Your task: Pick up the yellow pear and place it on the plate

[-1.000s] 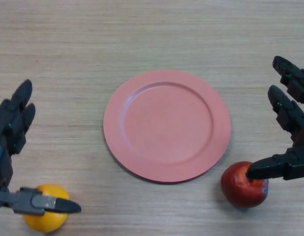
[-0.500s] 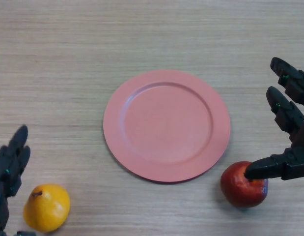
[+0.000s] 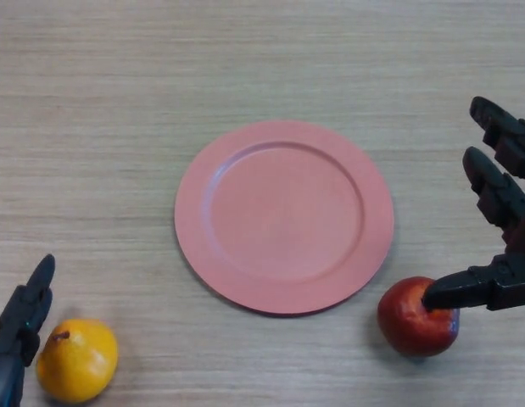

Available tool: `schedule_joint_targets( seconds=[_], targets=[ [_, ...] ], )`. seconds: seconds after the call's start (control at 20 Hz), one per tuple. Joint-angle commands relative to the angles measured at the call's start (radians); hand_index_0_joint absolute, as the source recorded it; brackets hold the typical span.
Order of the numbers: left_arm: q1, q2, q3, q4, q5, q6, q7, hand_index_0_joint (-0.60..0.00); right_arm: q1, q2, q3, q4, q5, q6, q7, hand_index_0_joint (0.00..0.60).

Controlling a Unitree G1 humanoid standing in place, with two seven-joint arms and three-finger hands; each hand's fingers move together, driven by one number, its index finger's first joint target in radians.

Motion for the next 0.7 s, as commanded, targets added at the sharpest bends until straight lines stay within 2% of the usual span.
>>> schedule_joint_targets(
  seconds=[0.05, 0.1, 0.15, 0.2, 0.25, 0.3, 0.35, 0.7],
  targets=[
    [-0.011, 0.05, 0.028, -0.031, -0.043, -0.139, 0.07, 0.0, -0.013, -0.03, -0.056, -0.061, -0.014, -0.166, 0.008, 0.0],
    [-0.014, 0.052, 0.024, -0.036, -0.037, -0.129, 0.08, 0.0, -0.014, -0.028, -0.062, -0.063, -0.014, -0.161, 0.008, 0.0],
    [-0.015, 0.053, 0.023, -0.036, -0.033, -0.13, 0.083, -0.1, -0.015, -0.029, -0.063, -0.063, -0.014, -0.16, 0.009, 0.0],
    [-0.015, 0.054, 0.022, -0.035, -0.026, -0.133, 0.088, -0.25, -0.016, -0.029, -0.065, -0.064, -0.013, -0.158, 0.009, 0.0],
    [-0.016, 0.055, 0.021, -0.03, -0.009, -0.143, 0.099, -0.351, -0.017, -0.031, -0.068, -0.065, -0.014, -0.157, 0.01, 0.0],
    [-0.021, 0.06, 0.022, -0.008, 0.05, -0.189, 0.142, -0.5, -0.018, -0.035, -0.075, -0.066, -0.013, -0.15, 0.013, 0.0],
    [-0.029, 0.07, 0.021, 0.034, 0.153, -0.263, 0.215, -0.6, -0.012, -0.037, -0.077, -0.065, -0.028, -0.157, 0.02, 0.0],
    [-0.021, 0.083, 0.003, -0.004, 0.218, -0.215, 0.272, -0.6, -0.007, -0.033, -0.098, -0.074, -0.002, -0.133, 0.013, 0.0]
  ],
)
